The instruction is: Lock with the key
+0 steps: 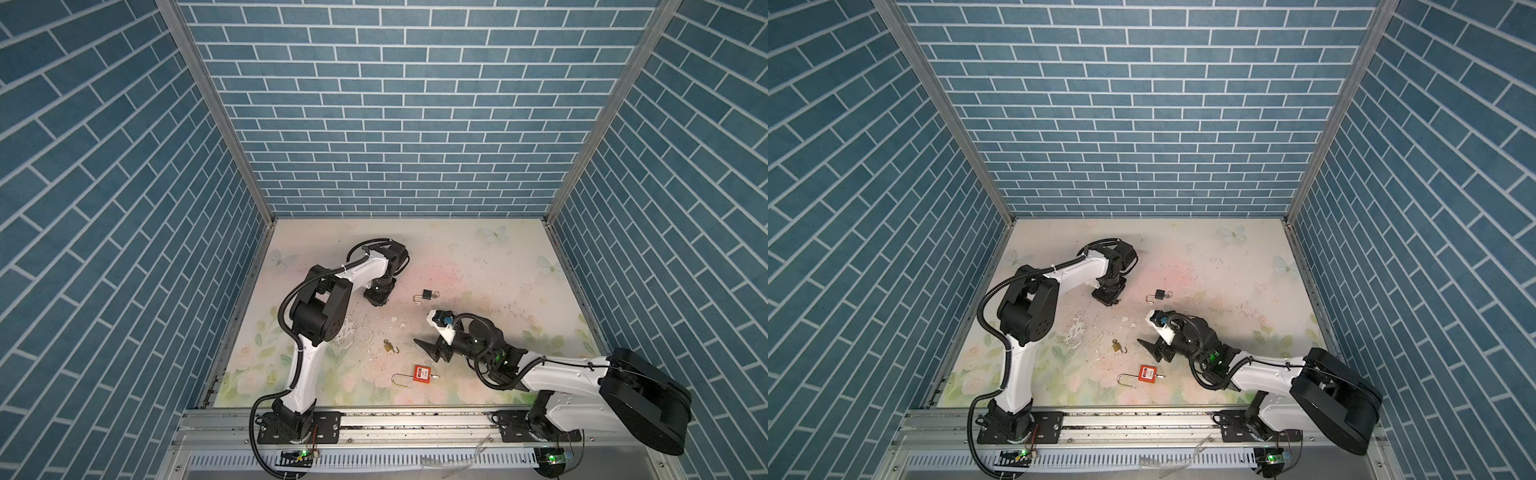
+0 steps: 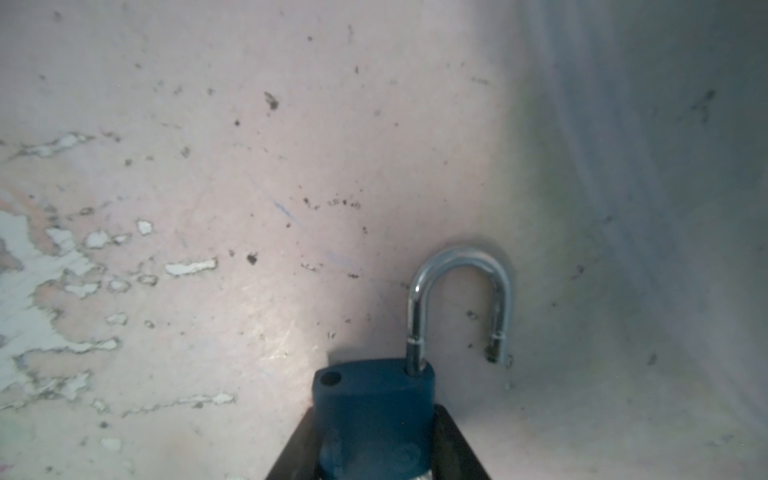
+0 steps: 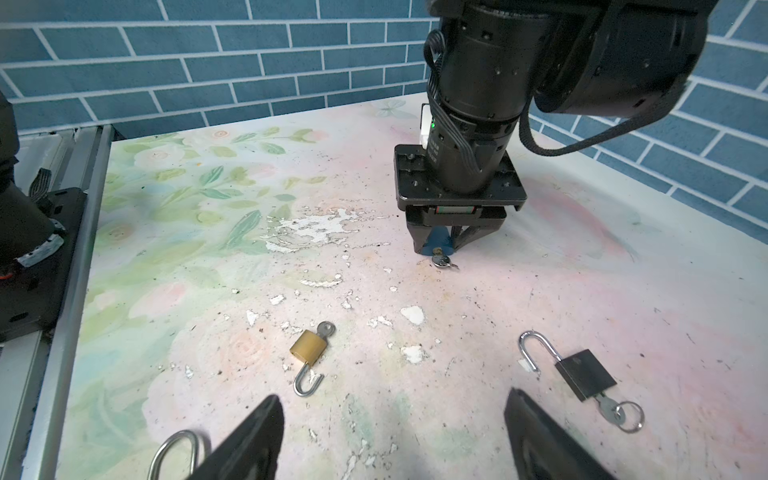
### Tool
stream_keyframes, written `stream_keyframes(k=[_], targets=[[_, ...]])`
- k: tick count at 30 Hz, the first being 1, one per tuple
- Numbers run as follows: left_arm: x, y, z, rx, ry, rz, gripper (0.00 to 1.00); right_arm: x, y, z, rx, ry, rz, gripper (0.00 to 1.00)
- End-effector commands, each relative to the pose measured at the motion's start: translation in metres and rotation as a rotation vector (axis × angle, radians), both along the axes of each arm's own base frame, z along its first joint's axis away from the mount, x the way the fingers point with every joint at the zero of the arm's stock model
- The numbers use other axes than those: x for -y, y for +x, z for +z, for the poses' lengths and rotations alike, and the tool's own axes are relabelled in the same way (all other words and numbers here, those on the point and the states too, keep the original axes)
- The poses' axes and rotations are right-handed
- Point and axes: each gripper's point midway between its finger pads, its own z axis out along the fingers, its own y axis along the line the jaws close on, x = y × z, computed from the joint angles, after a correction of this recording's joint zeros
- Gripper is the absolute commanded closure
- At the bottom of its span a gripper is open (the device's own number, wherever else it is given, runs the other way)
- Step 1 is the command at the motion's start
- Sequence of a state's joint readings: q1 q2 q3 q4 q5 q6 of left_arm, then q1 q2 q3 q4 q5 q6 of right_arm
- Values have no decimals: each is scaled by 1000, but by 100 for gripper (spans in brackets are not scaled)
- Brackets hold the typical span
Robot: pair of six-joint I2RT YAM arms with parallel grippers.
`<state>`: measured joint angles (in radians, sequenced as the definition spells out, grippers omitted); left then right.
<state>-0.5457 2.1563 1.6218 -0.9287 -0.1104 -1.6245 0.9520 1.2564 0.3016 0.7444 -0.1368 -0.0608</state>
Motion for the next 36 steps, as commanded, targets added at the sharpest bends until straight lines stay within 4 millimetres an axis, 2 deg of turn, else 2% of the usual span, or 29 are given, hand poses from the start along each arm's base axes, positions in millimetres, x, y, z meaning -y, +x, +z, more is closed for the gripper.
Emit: stream_keyframes(k=[1, 4, 8, 11, 15, 19, 21, 25, 30, 34, 36], targets=[[-13, -9, -11, -49, 59, -89, 96, 0, 6, 13, 57, 11, -27, 16], [-13, 6, 9, 35, 110, -231, 100, 8, 27, 31, 51, 54, -167, 17], [-1, 29, 52, 243, 150, -494, 100, 17, 48, 61, 85, 99, -294, 17], [-3, 34, 85, 351, 211, -668, 100, 22, 57, 80, 60, 141, -361, 17], [-10, 35, 121, 475, 298, -848, 100, 34, 68, 100, -20, 227, -422, 16], [10, 28, 157, 679, 299, -1111, 100, 47, 81, 107, -115, 285, -453, 16], [12, 24, 173, 741, 323, -1179, 100, 54, 86, 110, -152, 304, -464, 16], [17, 18, 192, 816, 341, -1266, 100, 61, 89, 121, -176, 319, -452, 16], [42, 4, 209, 921, 324, -1418, 100, 70, 90, 126, -250, 304, -450, 14], [57, -11, 213, 989, 397, -1534, 100, 69, 86, 118, -332, 288, -409, 14], [65, -21, 208, 1035, 391, -1610, 100, 65, 80, 116, -362, 283, -365, 14]])
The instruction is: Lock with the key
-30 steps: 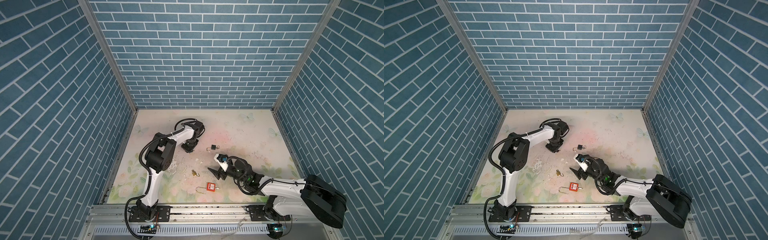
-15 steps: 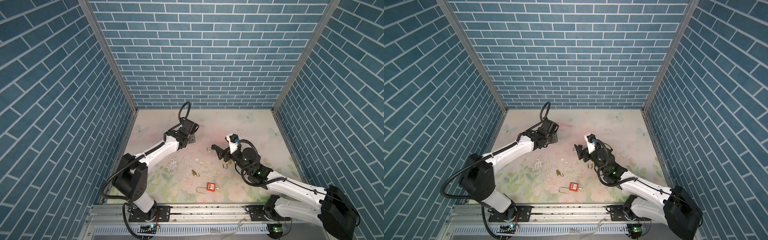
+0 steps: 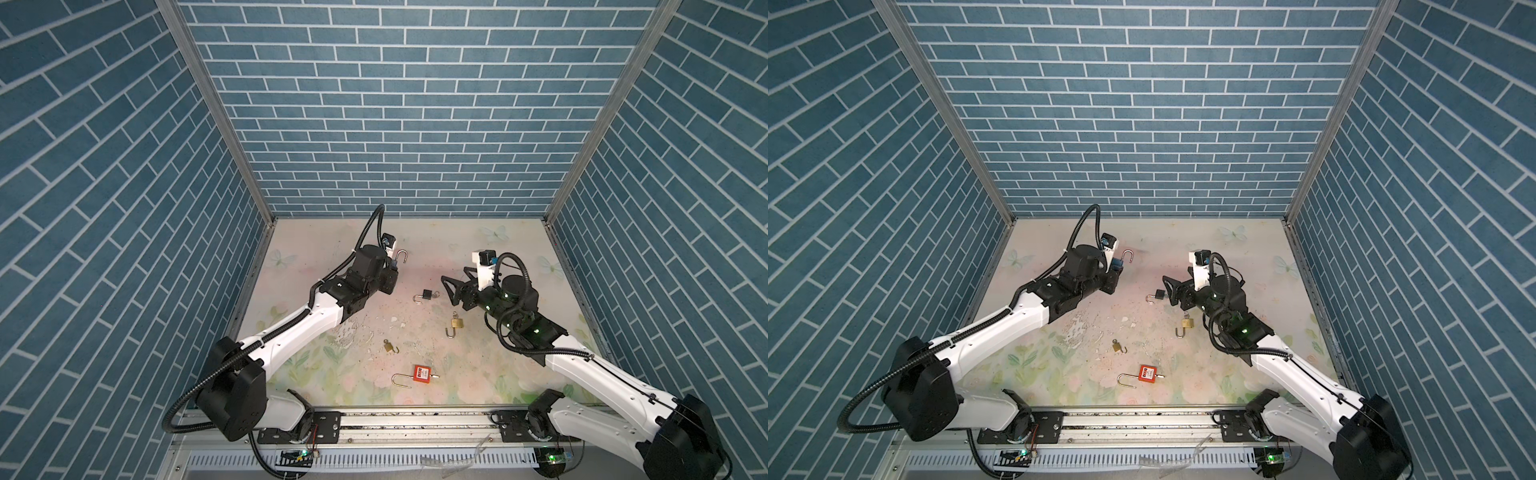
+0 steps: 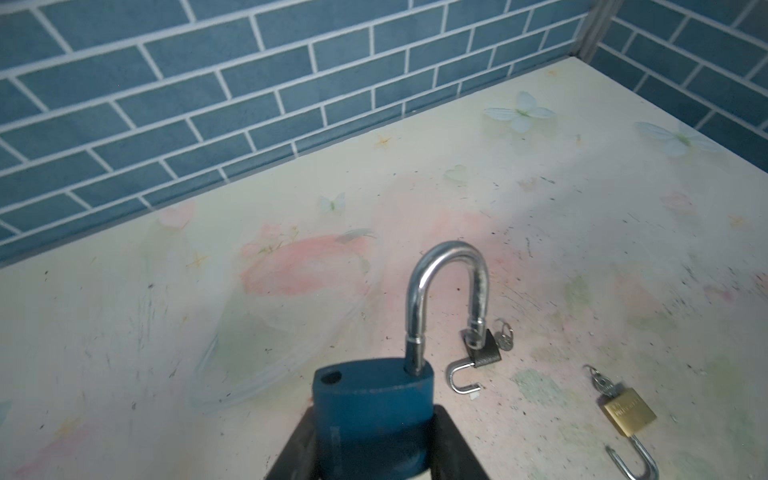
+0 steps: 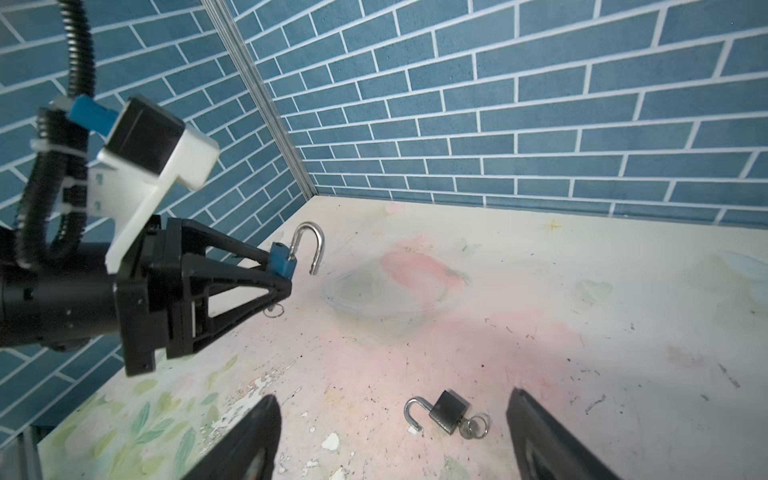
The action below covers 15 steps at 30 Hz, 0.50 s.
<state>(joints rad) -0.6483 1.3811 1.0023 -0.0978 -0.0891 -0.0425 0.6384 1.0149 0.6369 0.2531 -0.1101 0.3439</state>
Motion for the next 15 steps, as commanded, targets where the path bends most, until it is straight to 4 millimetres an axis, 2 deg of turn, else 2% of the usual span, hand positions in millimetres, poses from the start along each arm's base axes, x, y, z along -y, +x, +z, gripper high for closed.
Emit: stream_keyframes(k=[1, 9, 15], targets=[[20, -13, 13, 138, 11, -179, 100, -11, -18, -8, -99, 24, 114, 14], [35, -70, 0, 305, 4, -480, 100, -28, -45, 6, -50, 55, 307, 16], [33, -85, -5, 368, 44, -547, 100, -38, -60, 0, -29, 41, 389, 16]])
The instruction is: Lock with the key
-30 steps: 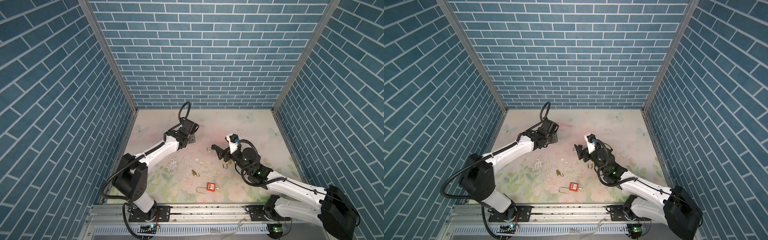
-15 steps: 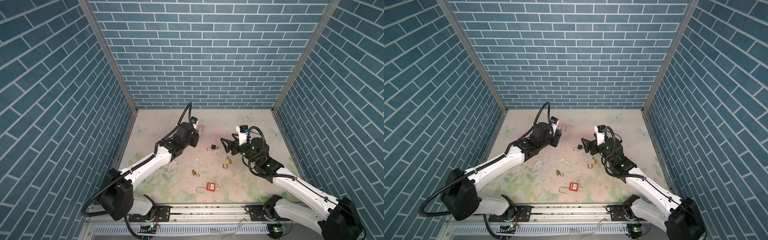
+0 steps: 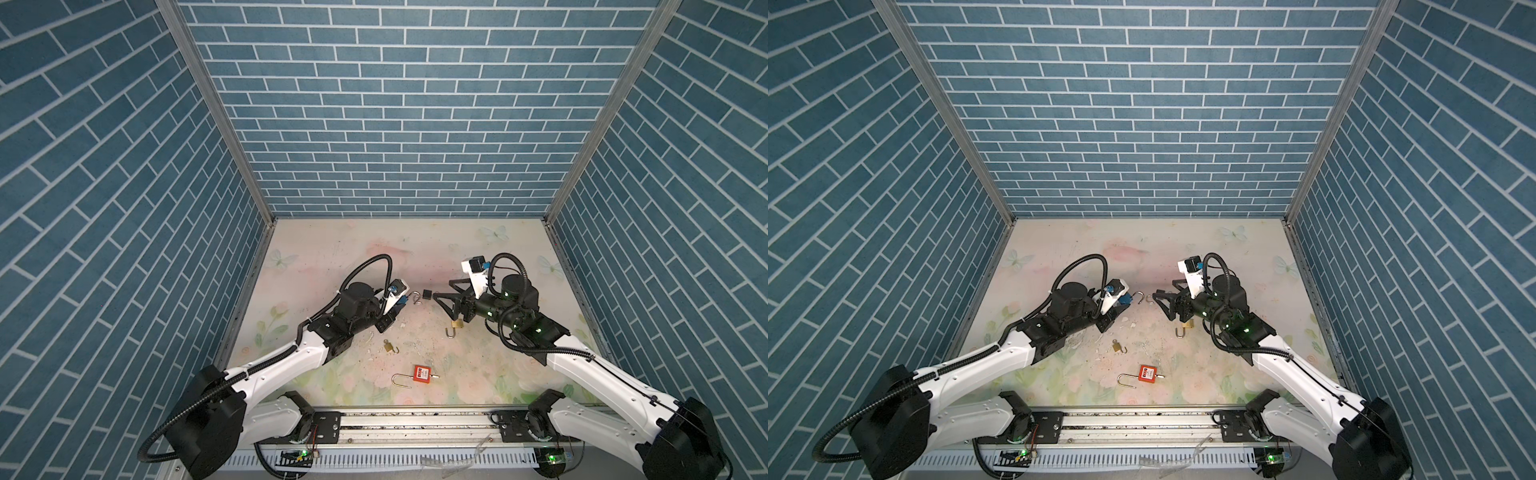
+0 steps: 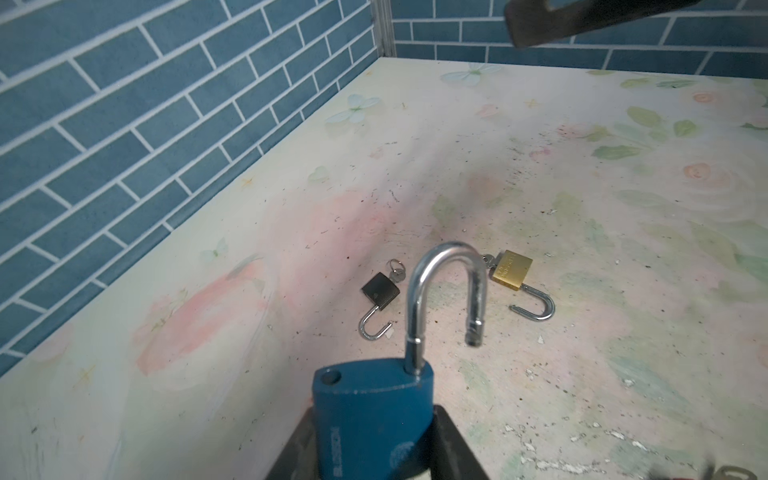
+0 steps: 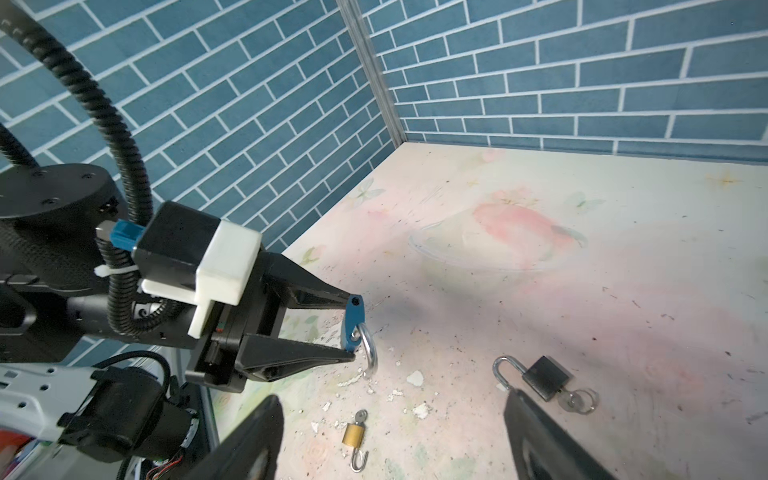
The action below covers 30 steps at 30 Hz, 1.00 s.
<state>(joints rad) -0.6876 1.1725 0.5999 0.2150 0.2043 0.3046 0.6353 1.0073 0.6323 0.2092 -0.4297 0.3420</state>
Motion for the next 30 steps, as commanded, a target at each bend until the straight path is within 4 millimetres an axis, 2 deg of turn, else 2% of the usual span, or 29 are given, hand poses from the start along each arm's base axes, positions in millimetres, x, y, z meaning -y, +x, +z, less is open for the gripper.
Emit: stream_keyframes(k=[1, 4, 9, 16, 21, 30], targets=[[12, -5, 31, 161, -36, -104, 100, -10, -18, 5, 55, 7, 92, 16], [14, -10, 31, 167, -27, -138, 100, -17, -25, -4, 79, -32, 106, 16], [20, -20, 29, 144, -21, -202, 100, -22, -23, -24, 65, -103, 90, 17], [23, -21, 30, 140, -19, -214, 100, -22, -9, -33, 65, -121, 34, 20], [25, -23, 32, 138, -27, -224, 100, -13, 10, -46, 43, -191, -79, 25], [28, -31, 25, 143, 7, -263, 100, -8, 31, -39, 72, -202, -178, 28]])
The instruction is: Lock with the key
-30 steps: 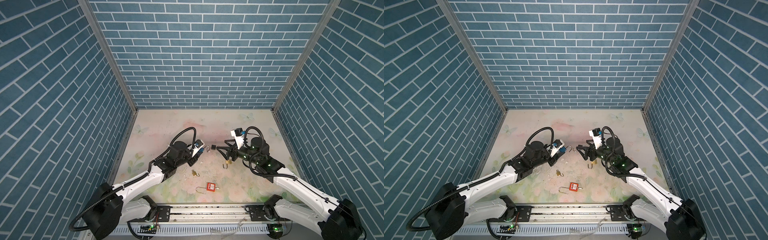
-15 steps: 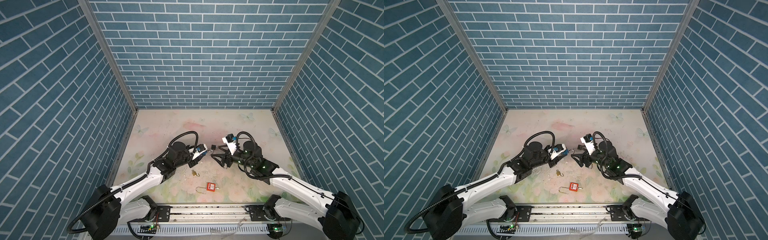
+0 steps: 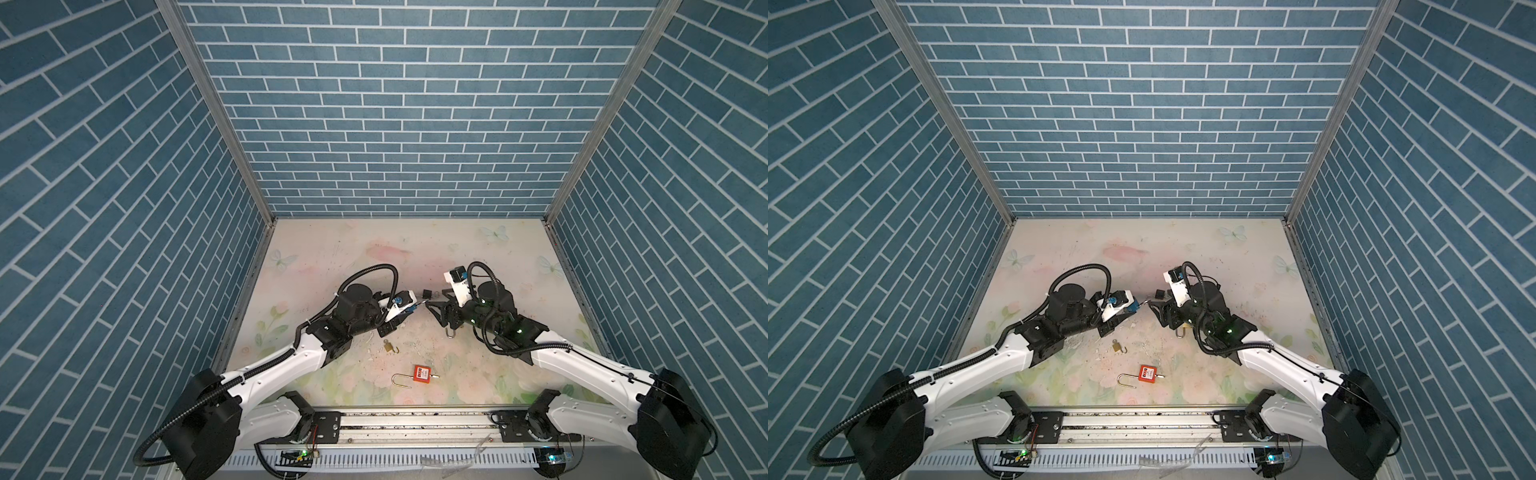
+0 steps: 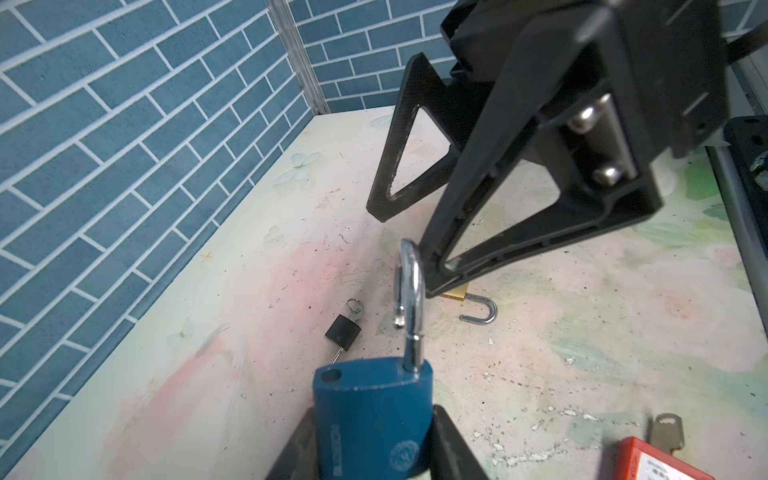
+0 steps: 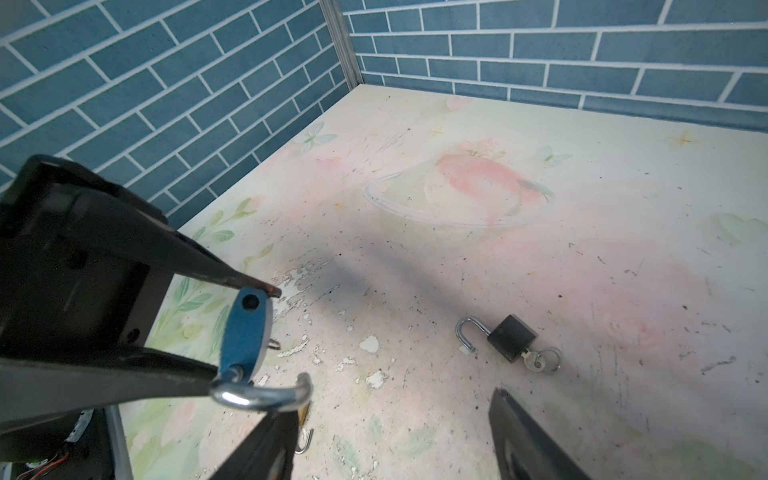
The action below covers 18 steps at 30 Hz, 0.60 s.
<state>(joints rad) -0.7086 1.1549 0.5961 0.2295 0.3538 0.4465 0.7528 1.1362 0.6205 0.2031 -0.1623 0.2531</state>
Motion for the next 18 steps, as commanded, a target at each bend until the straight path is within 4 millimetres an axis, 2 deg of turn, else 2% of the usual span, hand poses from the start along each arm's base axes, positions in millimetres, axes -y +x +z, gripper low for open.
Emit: stream_keyframes(k=[1, 6, 11, 18], targets=[[8, -5, 13, 56, 1, -50, 100, 2, 17, 19, 65, 8, -63, 27], [10, -8, 6, 62, 43, -46, 100, 2, 16, 28, 54, 37, -69, 27], [9, -4, 7, 76, 46, -21, 100, 18, 17, 30, 11, 18, -155, 27], [6, 9, 7, 64, 61, 58, 100, 23, 3, 52, -110, 66, -145, 26]])
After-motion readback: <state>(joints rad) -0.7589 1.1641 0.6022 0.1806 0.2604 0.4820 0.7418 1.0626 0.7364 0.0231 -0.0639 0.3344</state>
